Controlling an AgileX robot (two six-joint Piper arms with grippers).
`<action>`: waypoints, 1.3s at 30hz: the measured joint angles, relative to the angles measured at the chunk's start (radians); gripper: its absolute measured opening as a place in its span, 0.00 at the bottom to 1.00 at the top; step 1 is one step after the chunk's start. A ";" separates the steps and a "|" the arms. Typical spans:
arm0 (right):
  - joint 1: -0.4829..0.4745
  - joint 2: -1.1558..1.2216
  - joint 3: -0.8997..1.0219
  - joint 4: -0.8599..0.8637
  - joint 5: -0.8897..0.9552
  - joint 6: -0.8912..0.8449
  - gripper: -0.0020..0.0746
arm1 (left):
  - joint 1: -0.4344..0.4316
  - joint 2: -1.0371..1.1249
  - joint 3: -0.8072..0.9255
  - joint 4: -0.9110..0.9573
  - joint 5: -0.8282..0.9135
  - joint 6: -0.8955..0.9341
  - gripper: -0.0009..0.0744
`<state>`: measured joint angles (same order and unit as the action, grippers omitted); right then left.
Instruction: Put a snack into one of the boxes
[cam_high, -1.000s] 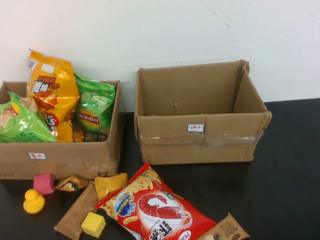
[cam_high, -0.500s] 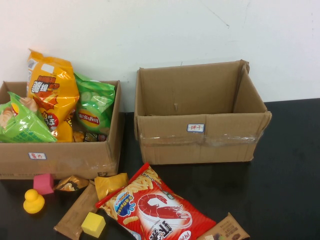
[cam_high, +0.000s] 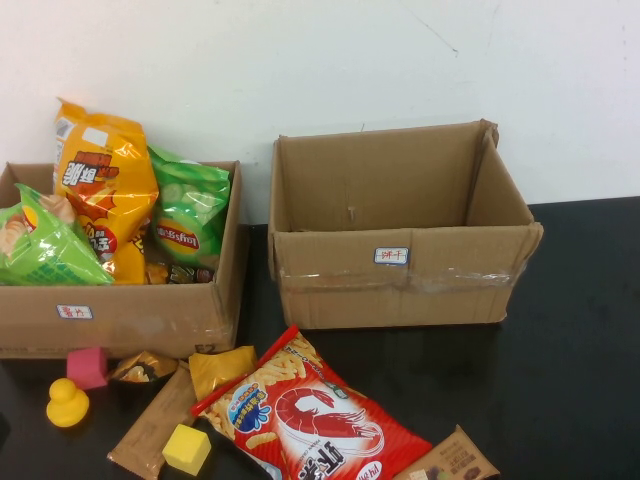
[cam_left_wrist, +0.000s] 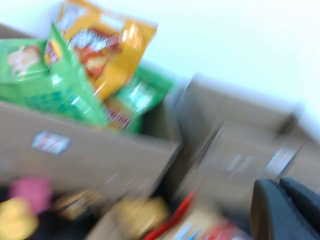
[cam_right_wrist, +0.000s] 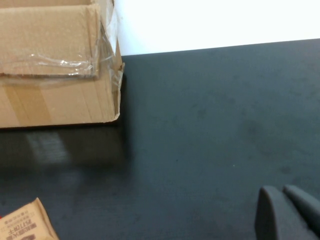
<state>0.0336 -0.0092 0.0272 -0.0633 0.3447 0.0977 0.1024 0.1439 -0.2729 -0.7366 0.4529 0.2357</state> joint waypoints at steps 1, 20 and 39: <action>0.000 0.000 0.000 0.000 0.000 0.000 0.02 | 0.000 0.059 -0.047 0.076 0.053 0.005 0.01; 0.000 0.000 0.000 0.000 0.000 0.000 0.02 | -0.157 1.078 -0.419 0.465 0.043 0.020 0.68; 0.000 0.000 0.000 0.000 0.000 0.000 0.02 | -0.161 1.623 -0.447 0.433 -0.485 -0.005 0.90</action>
<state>0.0336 -0.0092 0.0272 -0.0633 0.3447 0.0977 -0.0586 1.7672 -0.7199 -0.3034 -0.0319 0.2312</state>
